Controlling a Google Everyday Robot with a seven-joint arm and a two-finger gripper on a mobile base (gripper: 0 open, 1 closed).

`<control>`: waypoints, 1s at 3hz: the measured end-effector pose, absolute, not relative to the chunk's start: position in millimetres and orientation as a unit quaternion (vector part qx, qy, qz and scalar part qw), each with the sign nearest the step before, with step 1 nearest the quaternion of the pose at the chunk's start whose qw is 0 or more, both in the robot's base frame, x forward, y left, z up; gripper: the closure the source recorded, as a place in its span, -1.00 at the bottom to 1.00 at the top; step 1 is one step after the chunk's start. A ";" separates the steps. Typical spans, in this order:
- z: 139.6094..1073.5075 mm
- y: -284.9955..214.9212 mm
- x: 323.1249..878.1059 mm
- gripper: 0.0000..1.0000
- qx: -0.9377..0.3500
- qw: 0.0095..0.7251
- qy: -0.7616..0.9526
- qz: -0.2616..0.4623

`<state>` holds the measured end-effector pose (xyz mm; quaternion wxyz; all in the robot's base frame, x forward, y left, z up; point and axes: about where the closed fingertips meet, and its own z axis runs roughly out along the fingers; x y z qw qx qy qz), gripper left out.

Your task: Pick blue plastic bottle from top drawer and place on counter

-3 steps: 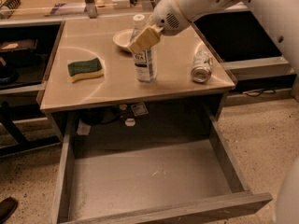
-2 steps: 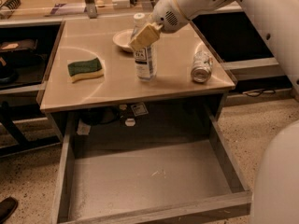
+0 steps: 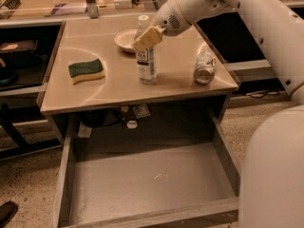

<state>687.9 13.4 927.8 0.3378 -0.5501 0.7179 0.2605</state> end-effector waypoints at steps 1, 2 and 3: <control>932.1 13.4 688.1 1.00 -0.550 0.338 0.718 0.261; 932.1 13.4 688.1 0.62 -0.550 0.338 0.718 0.261; 932.0 13.5 688.1 0.16 -0.550 0.338 0.718 0.261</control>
Offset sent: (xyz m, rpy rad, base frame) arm 0.0001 0.0000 0.0041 0.0002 0.0003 0.0000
